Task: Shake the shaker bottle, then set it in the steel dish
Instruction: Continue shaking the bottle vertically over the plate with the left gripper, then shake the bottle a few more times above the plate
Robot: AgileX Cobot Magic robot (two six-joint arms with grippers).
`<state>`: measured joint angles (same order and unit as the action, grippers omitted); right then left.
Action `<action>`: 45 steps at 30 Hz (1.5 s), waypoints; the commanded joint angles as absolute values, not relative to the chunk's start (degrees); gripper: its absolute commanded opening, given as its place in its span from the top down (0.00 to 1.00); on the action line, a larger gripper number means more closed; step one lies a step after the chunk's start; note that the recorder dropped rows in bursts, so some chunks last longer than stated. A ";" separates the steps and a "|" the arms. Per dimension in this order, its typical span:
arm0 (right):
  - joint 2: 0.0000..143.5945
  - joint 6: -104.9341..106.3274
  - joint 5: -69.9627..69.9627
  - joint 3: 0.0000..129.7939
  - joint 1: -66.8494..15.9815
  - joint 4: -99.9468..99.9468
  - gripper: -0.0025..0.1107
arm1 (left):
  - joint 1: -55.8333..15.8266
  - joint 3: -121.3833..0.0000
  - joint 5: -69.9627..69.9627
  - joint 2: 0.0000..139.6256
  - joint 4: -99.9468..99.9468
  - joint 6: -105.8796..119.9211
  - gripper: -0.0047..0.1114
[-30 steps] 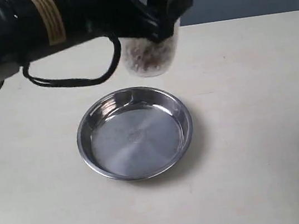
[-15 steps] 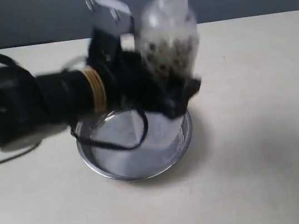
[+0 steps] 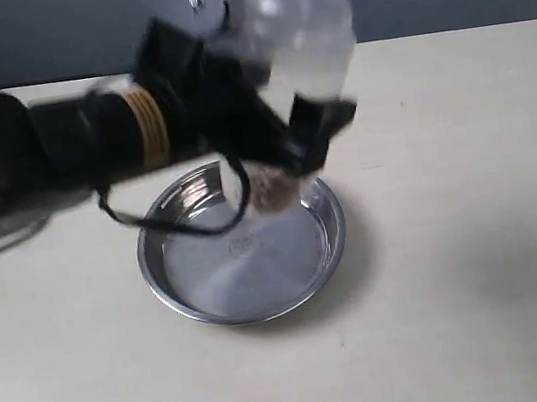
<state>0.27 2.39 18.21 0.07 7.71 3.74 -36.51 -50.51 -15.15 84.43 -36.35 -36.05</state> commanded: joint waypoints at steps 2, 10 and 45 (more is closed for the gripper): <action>0.00 2.49 17.50 0.00 7.91 3.75 0.99 | -36.67 -48.56 -11.68 85.82 -28.58 -31.56 0.96; 0.00 2.49 17.50 0.00 7.91 3.75 0.99 | -36.53 -55.27 -19.62 80.42 -31.41 -31.10 0.96; 0.00 2.49 17.50 0.00 7.91 3.75 0.99 | -37.27 -52.97 -16.77 76.13 -27.74 -27.42 0.96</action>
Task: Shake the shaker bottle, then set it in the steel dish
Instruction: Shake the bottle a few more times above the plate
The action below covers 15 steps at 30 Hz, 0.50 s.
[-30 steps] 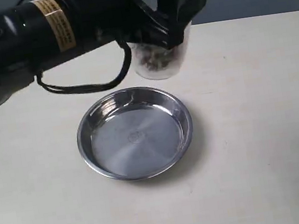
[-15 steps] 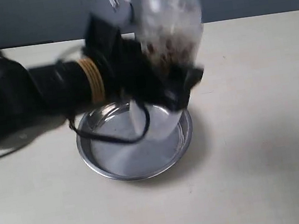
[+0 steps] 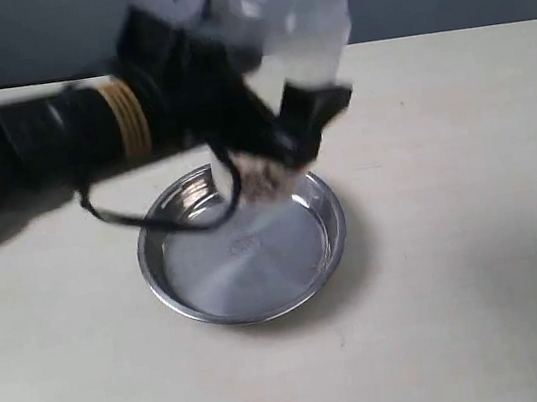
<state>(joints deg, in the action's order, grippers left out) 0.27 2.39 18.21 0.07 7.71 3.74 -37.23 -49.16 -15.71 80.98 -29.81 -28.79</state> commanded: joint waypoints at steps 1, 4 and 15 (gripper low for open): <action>0.00 2.49 17.50 0.00 7.91 3.75 0.99 | -37.27 -50.95 -13.61 78.61 -27.63 -28.67 0.96; 0.00 2.49 17.50 0.00 7.91 3.75 0.99 | -36.73 -43.50 -16.09 88.20 -24.35 -31.23 0.96; 0.00 2.49 17.50 0.00 7.91 3.75 0.99 | -36.59 -44.66 -16.45 86.82 -31.84 -34.19 0.96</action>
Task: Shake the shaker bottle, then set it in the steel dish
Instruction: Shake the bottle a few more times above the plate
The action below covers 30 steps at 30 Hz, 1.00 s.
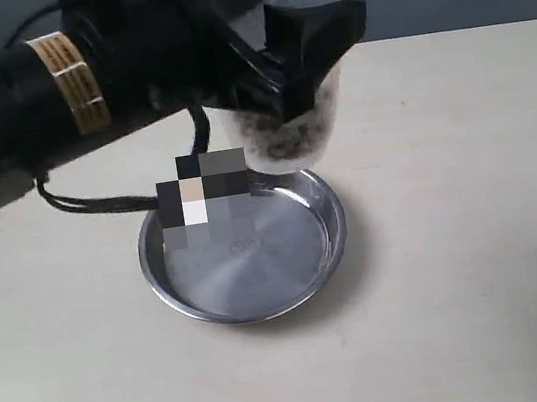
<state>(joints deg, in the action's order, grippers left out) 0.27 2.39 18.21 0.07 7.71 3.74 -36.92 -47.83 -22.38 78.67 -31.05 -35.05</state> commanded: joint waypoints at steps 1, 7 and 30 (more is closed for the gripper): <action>0.00 2.49 17.50 0.00 7.91 3.75 0.99 | -36.49 -45.26 -18.08 86.67 -31.84 -34.78 0.96; 0.00 2.49 17.50 0.00 7.91 3.75 0.99 | -36.71 -53.08 -17.58 77.38 -31.79 -32.98 0.96; 0.00 2.49 17.50 0.00 7.91 3.75 0.99 | -36.68 -46.76 -19.06 81.67 -33.00 -35.96 0.96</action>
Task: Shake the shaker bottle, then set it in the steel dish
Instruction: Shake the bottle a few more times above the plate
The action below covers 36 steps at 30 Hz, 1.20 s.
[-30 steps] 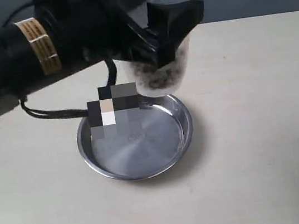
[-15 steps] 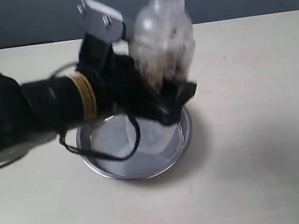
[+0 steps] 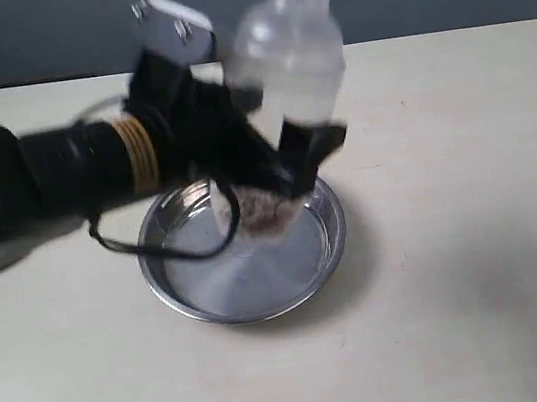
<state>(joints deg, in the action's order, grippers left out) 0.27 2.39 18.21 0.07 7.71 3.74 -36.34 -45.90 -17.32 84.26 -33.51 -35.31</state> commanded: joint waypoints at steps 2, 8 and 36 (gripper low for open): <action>0.00 2.49 17.50 0.00 7.91 3.75 0.99 | -36.94 -43.53 -19.21 85.65 -32.85 -36.24 0.96; 0.00 2.49 17.50 0.00 7.91 3.75 0.99 | -37.32 -52.93 -17.96 75.14 -32.27 -31.85 0.96; 0.00 2.49 17.50 0.00 7.91 3.75 0.99 | -36.20 -47.94 -25.33 79.15 -33.89 -33.78 0.96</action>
<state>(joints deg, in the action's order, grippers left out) 0.27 2.39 18.21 0.07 7.71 3.74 -36.16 -47.91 -23.21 81.30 -33.11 -34.82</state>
